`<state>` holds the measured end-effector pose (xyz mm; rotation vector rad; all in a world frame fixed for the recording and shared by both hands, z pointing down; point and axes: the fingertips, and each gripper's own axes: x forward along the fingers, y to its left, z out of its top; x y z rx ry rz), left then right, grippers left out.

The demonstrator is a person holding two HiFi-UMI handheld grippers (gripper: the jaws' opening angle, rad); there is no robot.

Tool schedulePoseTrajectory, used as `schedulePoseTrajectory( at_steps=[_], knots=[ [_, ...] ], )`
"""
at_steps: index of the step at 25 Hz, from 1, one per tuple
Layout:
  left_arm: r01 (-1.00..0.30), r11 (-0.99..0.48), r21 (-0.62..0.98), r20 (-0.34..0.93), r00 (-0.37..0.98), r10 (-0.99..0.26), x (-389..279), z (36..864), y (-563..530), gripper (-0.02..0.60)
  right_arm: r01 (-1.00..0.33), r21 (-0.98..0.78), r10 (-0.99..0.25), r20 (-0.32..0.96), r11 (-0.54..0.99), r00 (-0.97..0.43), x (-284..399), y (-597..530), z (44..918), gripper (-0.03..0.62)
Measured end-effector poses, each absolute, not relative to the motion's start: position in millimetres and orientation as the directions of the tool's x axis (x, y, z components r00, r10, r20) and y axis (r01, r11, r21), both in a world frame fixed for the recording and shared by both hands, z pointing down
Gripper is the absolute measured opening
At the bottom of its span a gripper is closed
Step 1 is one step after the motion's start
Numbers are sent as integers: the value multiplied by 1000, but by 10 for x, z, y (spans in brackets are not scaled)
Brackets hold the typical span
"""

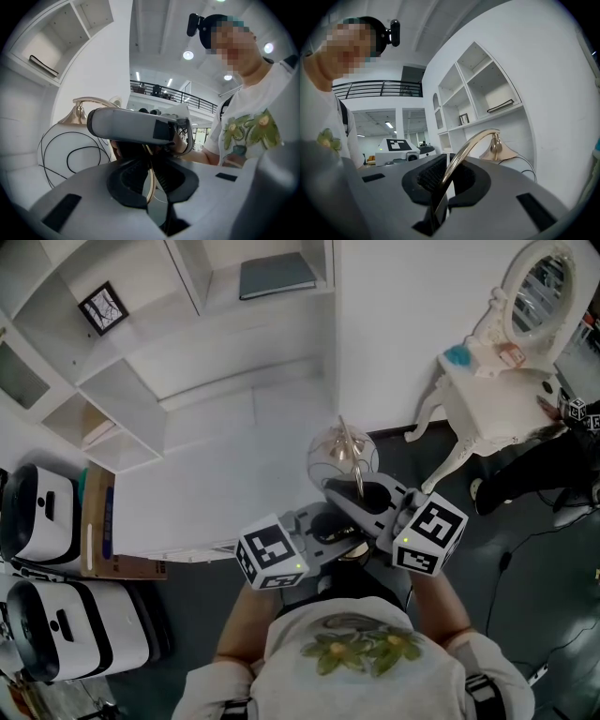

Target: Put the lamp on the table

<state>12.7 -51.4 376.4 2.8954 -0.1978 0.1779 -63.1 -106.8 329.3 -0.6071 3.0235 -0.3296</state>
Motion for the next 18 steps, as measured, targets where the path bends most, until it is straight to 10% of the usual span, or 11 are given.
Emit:
schedulePoseTrajectory(
  at_steps=[18],
  knots=[
    [-187, -957, 224, 136, 978, -159, 357, 3803, -1279, 60, -335, -200, -342, 2, 920, -940, -431, -1790, 3333, 44]
  ],
)
